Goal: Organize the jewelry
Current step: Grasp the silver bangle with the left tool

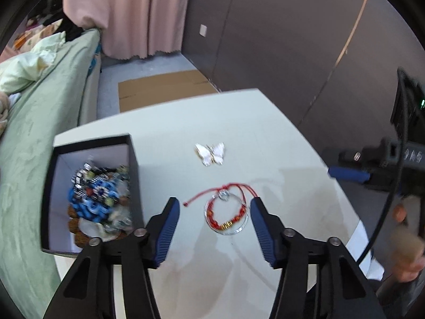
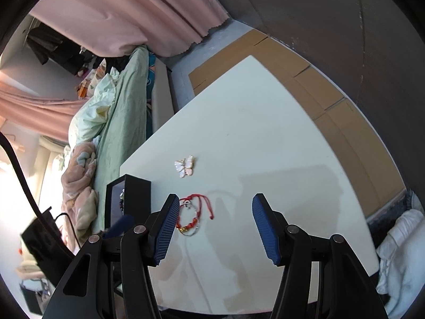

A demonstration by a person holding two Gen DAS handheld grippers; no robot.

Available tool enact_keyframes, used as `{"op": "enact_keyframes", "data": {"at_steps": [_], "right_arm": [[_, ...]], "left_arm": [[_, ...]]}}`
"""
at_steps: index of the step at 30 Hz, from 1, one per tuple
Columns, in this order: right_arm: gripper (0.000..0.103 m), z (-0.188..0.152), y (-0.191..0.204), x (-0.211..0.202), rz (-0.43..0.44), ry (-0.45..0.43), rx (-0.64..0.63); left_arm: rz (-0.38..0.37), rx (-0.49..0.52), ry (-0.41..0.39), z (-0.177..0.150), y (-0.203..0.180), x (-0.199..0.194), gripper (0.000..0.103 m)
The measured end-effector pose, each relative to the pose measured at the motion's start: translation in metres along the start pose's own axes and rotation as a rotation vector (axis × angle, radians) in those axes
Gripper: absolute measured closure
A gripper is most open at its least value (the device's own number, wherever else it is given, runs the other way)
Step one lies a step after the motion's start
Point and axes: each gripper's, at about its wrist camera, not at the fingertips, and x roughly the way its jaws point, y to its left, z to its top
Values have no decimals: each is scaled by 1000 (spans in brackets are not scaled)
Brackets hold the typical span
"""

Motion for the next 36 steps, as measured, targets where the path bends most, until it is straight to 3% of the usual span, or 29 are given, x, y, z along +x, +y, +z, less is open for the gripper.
{"op": "enact_keyframes", "data": {"at_steps": [4,6,10,13,17,31,34,36], "right_arm": [[45,0,-12,-8,8,-3,21],[45,0,-15,-11,11,-6,26],[45,0,-19,-15,22,-9,32],[45,1,-24,-18,28,-11,40],[45,1,-28,-20,34,-14,48],[45,1,-29,-20,35,-3,37],[45,2,-25,-17,31,9,24],[45,1,-22,-15,28,15,14]], "left_arm": [[6,27,47,-8,-12,17,49],[44,41,65,-12,-18,28,49],[53,17,89,-15,-21,41,47],[84,-1,109,-16,-21,51,36],[131,15,87,-17,-27,55,28],[186,47,66,-13,-31,65,27],[191,49,75,-10,-29,64,35],[196,46,73,-8,-25,62,51]]}}
